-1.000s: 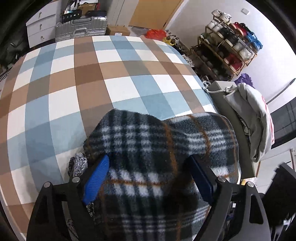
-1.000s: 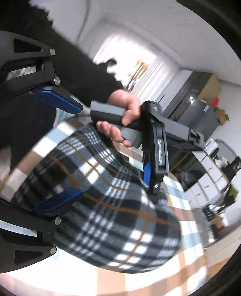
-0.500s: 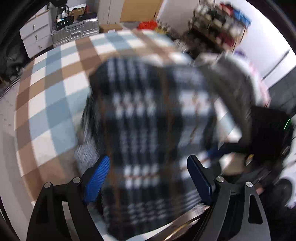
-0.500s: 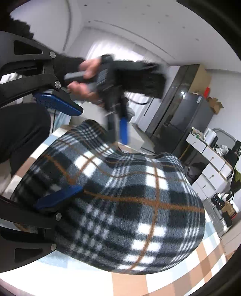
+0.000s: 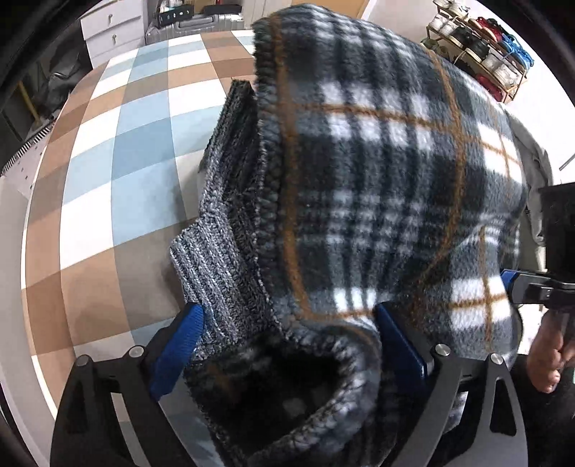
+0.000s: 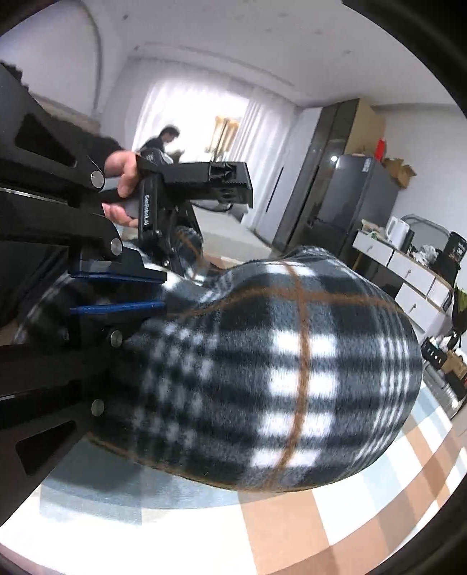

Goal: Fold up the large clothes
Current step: 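Grasp the rolled plaid bundle with both grippers and lift it off the bed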

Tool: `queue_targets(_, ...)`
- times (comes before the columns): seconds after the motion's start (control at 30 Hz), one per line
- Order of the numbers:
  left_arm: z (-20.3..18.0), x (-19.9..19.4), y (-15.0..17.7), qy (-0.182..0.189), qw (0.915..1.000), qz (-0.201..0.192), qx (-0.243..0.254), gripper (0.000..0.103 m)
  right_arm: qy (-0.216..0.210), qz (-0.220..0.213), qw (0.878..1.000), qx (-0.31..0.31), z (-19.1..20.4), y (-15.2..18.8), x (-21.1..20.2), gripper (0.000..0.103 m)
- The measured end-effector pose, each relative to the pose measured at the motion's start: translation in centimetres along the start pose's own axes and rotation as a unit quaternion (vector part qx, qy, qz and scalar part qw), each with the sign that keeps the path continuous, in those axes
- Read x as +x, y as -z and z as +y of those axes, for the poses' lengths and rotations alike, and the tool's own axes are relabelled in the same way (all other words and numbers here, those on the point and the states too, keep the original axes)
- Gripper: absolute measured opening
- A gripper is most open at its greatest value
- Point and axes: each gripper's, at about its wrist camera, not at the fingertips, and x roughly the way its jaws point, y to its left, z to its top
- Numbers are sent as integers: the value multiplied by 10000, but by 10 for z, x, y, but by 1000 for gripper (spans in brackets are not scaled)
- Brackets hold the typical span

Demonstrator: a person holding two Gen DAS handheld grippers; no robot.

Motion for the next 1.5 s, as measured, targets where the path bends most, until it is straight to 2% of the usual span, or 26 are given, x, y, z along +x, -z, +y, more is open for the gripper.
queue_targets(0.1, 7, -17, -5, 188, 9996, -64, -213, 92, -13, -126, 9999, -114, 4, 3, -9, 13)
queue_targets(0.17, 8, -34, 2, 551, 9976, -269, -309, 92, 36, -250, 9991, -338, 13, 6, -14, 28)
queue_targets(0.23, 1, -40, 10, 808, 9962, -263, -190, 92, 178, -267, 9982, -514, 20, 9, -13, 30)
queue_targets(0.27, -5, -39, 16, 771, 9967, -268, -49, 92, 258, -255, 9978, -563, 21, 10, -11, 30)
queue_targets(0.3, -13, -35, 21, 579, 9979, -250, 151, 92, 305, -240, 9975, -583, 22, 11, -8, 30)
queue_targets(0.4, -24, -15, 30, -18, 9988, -156, 457, 94, 431, -219, 9972, -568, 23, 11, -2, 20)
queue_targets(0.47, -21, -4, 32, -12, 9993, -177, 337, 94, 632, -192, 9962, -575, 20, 12, -2, 2)
queue_targets(0.5, -19, 0, 32, -5, 9992, -243, 322, 97, 744, -215, 9955, -545, 17, 13, -2, 0)
queue_targets(0.6, -15, 14, 33, 34, 9992, -326, 244, 101, 699, -195, 9962, -491, 10, 13, -8, 0)
queue_targets(0.8, 16, 23, 27, 353, 9987, -321, 168, 102, 1068, -224, 9906, -830, 16, 16, -4, 0)
queue_targets(0.87, 19, 17, 21, 355, 9988, -276, 199, 100, 1052, -244, 9905, -852, 19, 14, -2, 0)
queue_targets(0.93, 24, 1, 15, 540, 9982, -262, 5, 100, 1029, -286, 9902, -901, 20, 16, -5, 0)
queue_targets(1.0, 35, -23, 6, 697, 9957, -587, -188, 100, 894, -311, 9914, -902, 19, 17, -10, 3)
queue_targets(1.03, 40, -30, 3, 645, 9950, -734, -213, 100, 820, -329, 9919, -908, 21, 16, -10, 8)
queue_targets(1.07, 49, -37, -6, 605, 9932, -953, -301, 100, 706, -383, 9925, -919, 23, 15, -15, 19)
queue_targets(1.1, 62, -39, -16, 804, 9903, -1018, -489, 100, 602, -457, 9929, -916, 25, 15, -19, 28)
queue_targets(1.17, 83, -32, -20, 1499, 9782, -968, -1063, 100, 360, -862, 9917, -888, 28, 14, -36, 78)
queue_targets(1.2, 95, -22, -29, 1834, 9688, -845, -1438, 100, 276, -1166, 9889, -881, 31, 15, -47, 86)
queue_targets(1.23, 92, -15, -31, 1918, 9665, -685, -1564, 100, 218, -1505, 9841, -919, 35, 16, -61, 91)
queue_targets(1.27, 91, -1, -40, 1853, 9688, -378, -1601, 100, 266, -1795, 9789, -942, 36, 16, -74, 93)
queue_targets(1.3, 86, 13, -46, 1567, 9758, -91, -1524, 100, 360, -1961, 9758, -900, 34, 17, -82, 94)
queue_targets(1.33, 76, 21, -49, 1365, 9800, 20, -1445, 100, 504, -2085, 9735, -795, 28, 16, -89, 98)
queue_targets(1.4, 64, 42, -57, 1055, 9882, 350, -1058, 100, 821, -1972, 9756, -505, 12, 12, -87, 101)
queue_targets(1.5, 53, 61, -62, 1070, 9895, 609, -751, 100, 1100, -1363, 9845, -106, -16, 3, -65, 101)
